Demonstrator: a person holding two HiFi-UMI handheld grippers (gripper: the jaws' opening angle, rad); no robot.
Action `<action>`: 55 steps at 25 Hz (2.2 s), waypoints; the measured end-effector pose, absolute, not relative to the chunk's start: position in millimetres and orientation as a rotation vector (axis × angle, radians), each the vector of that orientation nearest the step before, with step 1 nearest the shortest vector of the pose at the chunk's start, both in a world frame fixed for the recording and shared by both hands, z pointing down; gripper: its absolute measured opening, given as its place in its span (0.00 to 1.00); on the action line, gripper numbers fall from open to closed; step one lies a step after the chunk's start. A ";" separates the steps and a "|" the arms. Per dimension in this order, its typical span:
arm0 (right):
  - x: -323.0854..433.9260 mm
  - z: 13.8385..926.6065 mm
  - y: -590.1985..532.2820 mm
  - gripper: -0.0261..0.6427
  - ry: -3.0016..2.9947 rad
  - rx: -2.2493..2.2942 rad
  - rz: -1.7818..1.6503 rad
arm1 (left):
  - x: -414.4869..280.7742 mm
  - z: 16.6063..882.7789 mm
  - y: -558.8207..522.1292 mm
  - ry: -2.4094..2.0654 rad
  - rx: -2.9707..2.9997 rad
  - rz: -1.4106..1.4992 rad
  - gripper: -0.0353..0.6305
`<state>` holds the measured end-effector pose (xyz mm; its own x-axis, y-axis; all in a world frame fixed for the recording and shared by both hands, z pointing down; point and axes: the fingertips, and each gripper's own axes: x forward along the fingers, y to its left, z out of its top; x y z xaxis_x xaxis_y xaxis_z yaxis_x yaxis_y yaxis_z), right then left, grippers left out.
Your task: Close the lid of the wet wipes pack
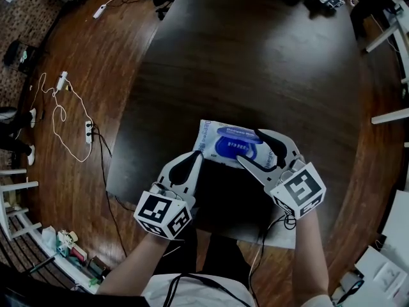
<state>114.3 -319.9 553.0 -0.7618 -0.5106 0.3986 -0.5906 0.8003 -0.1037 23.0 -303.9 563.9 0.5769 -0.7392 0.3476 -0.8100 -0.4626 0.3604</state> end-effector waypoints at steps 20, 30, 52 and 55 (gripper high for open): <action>89.6 577.8 -294.1 0.43 -2.591 0.772 0.368 | 15.2 563.3 -297.0 -1.227 2.334 0.200 0.05; 84.2 596.8 -290.3 0.43 -2.528 0.729 0.382 | 13.6 562.9 -298.0 -1.230 2.341 0.205 0.05; 80.7 625.2 -284.6 0.43 -2.326 0.713 0.362 | -9.4 556.4 -286.9 -1.229 2.340 0.184 0.05; 79.8 622.0 -285.2 0.43 -2.344 0.738 0.359 | -13.9 552.2 -283.8 -1.228 2.343 0.176 0.05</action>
